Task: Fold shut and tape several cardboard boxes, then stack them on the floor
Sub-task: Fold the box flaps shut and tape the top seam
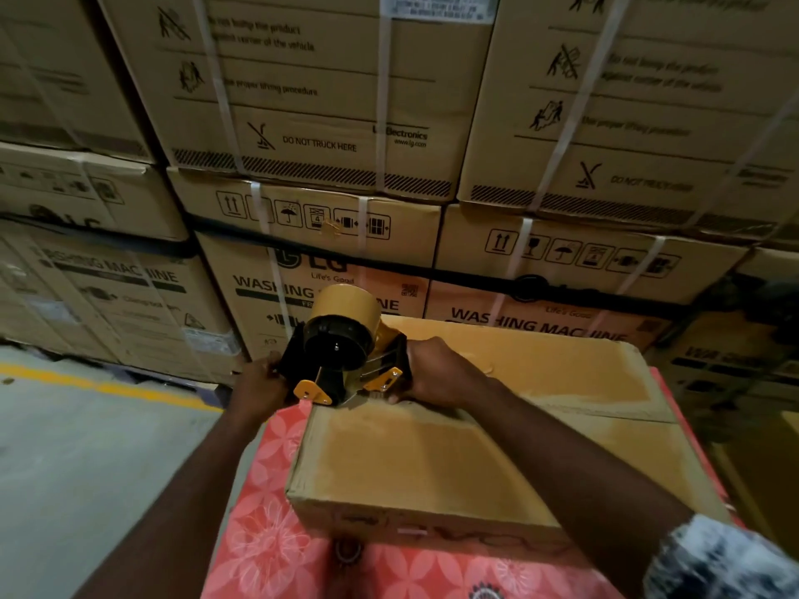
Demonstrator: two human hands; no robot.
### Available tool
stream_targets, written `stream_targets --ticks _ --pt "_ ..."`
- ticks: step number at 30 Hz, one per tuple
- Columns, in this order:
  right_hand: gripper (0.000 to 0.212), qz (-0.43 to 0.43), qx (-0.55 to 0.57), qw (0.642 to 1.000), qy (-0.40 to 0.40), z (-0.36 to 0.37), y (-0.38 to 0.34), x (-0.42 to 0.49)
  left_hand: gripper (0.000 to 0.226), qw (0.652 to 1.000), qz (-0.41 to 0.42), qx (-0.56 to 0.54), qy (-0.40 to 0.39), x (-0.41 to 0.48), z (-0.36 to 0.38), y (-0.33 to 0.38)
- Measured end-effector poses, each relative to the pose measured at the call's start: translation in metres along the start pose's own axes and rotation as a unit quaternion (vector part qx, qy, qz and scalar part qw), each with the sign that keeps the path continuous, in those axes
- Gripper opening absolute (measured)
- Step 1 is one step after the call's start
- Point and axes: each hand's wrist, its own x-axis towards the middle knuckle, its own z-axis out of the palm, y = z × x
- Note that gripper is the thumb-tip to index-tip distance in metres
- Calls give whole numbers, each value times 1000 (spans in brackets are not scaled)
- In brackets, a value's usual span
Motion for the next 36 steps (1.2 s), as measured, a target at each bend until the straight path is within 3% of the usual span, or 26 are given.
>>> stream_targets --ticks 2,5,8,9,11,12,14,18,24,31,34,36 --pt "54 0 7 1000 5 2 1 -2 29 999 -18 -26 -15 -4 12 -18" --pt "53 4 14 1000 10 4 2 -3 28 989 -67 -114 -62 1 29 -45" --pt "54 5 13 1000 9 4 1 -3 64 988 -72 -125 -58 9 41 -57" --pt "54 6 13 1000 9 4 1 -3 61 991 -57 -113 -53 3 42 -54" --pt "50 11 19 1000 6 2 0 -5 20 998 -25 -61 4 -20 38 -39" --pt "46 16 23 1000 5 1 -1 -6 13 998 -3 -60 23 -28 35 -36" --pt "35 30 32 999 8 0 -2 -8 22 991 21 -131 -15 -40 28 -29" --pt "25 43 24 999 15 -4 -7 -8 28 970 -12 -214 -119 -65 25 -24" --pt "26 43 -35 998 16 -10 -8 -12 22 984 26 -156 -83 -74 29 -31" --pt "23 78 -82 994 7 -49 55 -71 49 988 30 -118 -94 -74 26 -26" --pt "24 98 -64 993 -3 -58 75 -94 51 994 85 48 -55 -75 33 -22" --pt "25 95 -58 994 -3 -58 78 -93 54 957 187 216 -42 -68 41 -22"
